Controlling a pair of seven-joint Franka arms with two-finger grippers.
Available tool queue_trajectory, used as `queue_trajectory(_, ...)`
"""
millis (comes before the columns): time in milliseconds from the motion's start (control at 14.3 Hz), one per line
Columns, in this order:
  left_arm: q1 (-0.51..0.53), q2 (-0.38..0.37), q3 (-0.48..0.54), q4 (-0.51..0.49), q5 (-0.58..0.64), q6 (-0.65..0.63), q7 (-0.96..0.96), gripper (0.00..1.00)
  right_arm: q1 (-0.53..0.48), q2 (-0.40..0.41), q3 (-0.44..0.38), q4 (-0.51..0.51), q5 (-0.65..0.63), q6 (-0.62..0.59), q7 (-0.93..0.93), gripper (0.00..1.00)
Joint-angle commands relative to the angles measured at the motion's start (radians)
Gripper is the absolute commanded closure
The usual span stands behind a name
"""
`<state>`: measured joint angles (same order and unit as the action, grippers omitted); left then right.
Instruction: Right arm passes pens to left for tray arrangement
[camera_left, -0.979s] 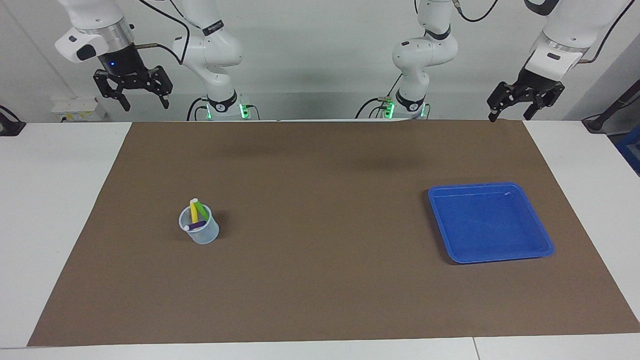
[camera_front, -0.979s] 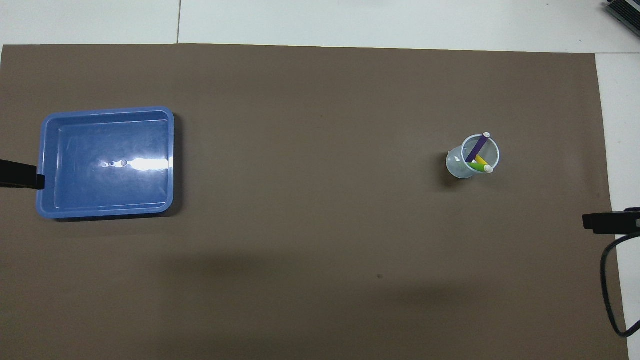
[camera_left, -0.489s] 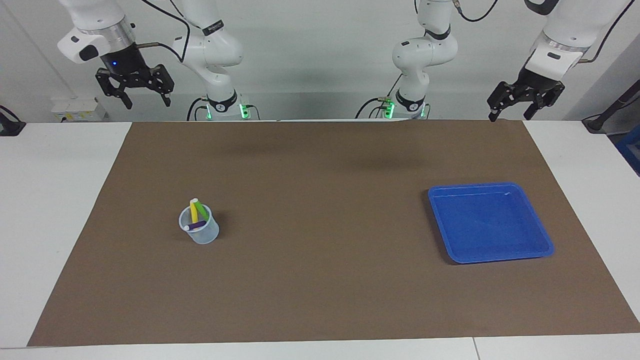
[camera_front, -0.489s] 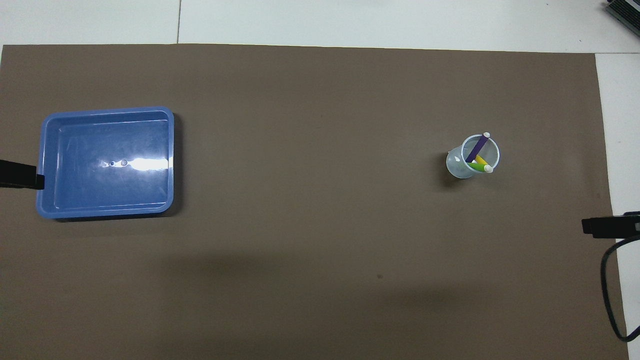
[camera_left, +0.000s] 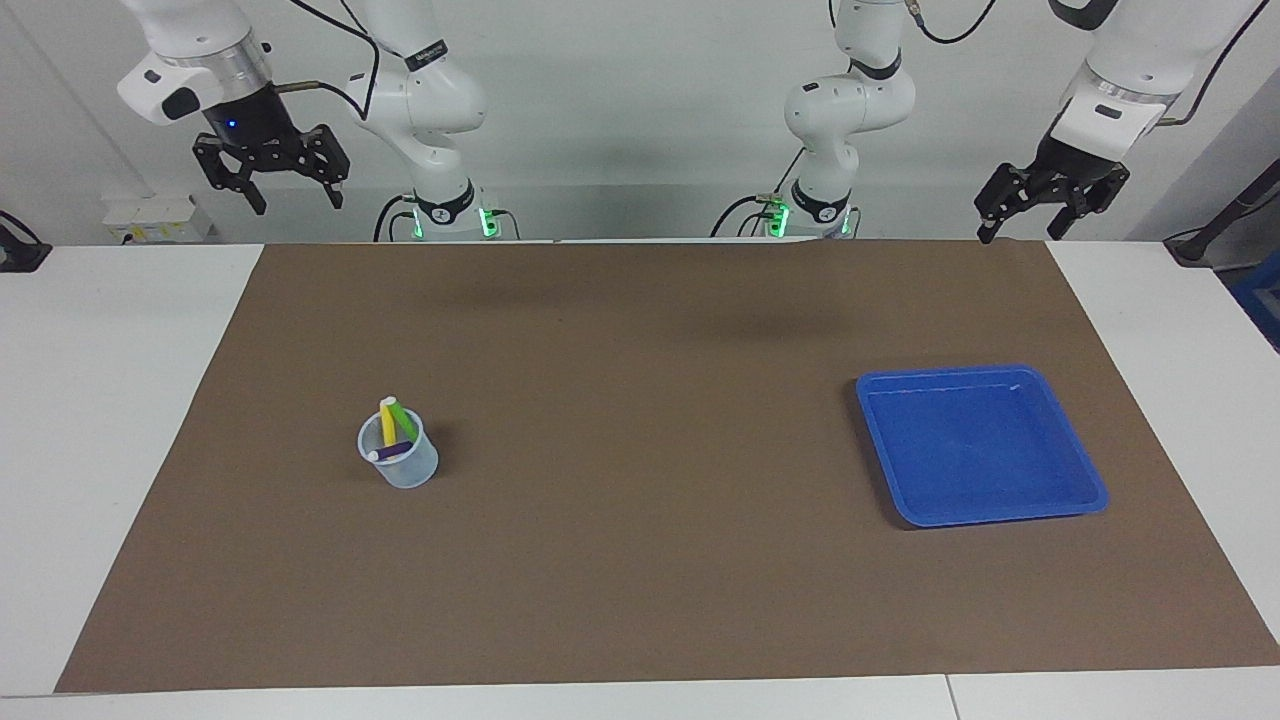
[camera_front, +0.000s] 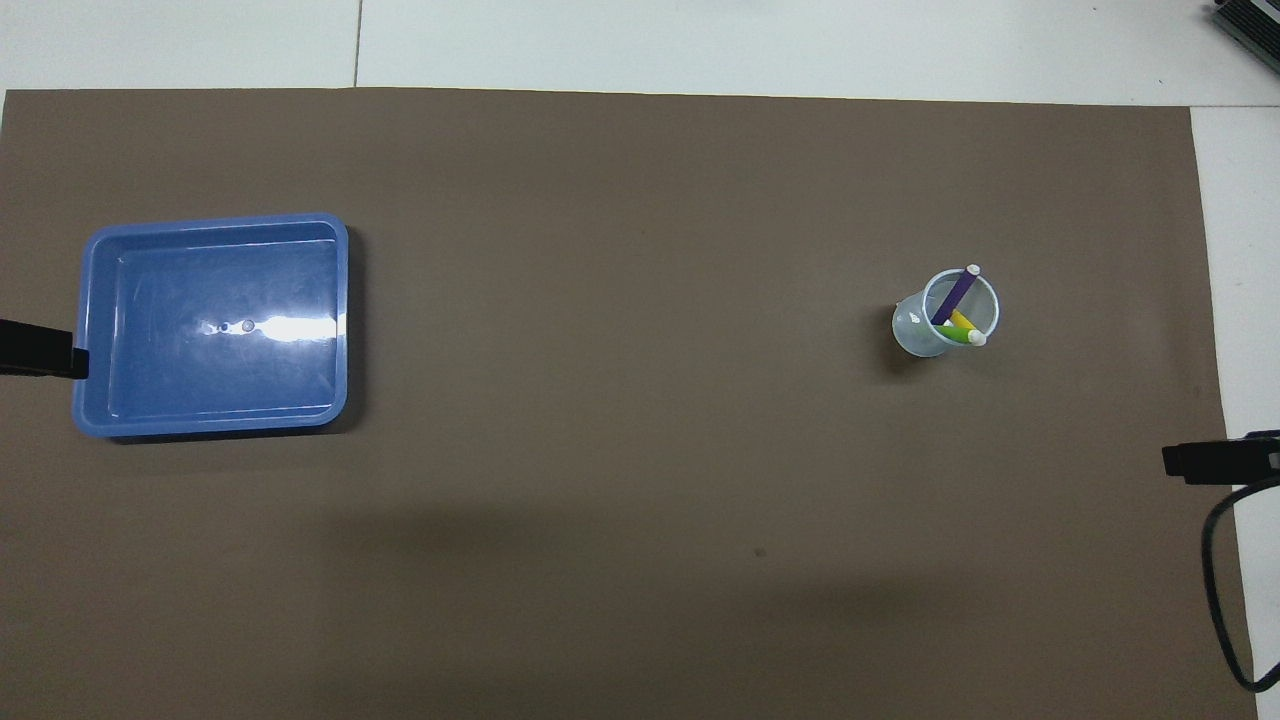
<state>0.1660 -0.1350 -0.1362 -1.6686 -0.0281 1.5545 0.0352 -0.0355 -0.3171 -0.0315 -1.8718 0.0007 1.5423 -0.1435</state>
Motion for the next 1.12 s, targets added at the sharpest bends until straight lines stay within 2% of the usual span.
queue_trajectory(0,-0.009,-0.021,0.004,-0.013,0.016,0.004,-0.017,0.00,-0.004,-0.010,0.004,0.005,-0.002,-0.033,-0.034,0.00)
queue_trajectory(1049,-0.009,-0.023,0.003,-0.017,0.016,0.007,-0.018,0.00,0.002,-0.011,-0.002,0.005,0.033,-0.037,-0.080,0.00)
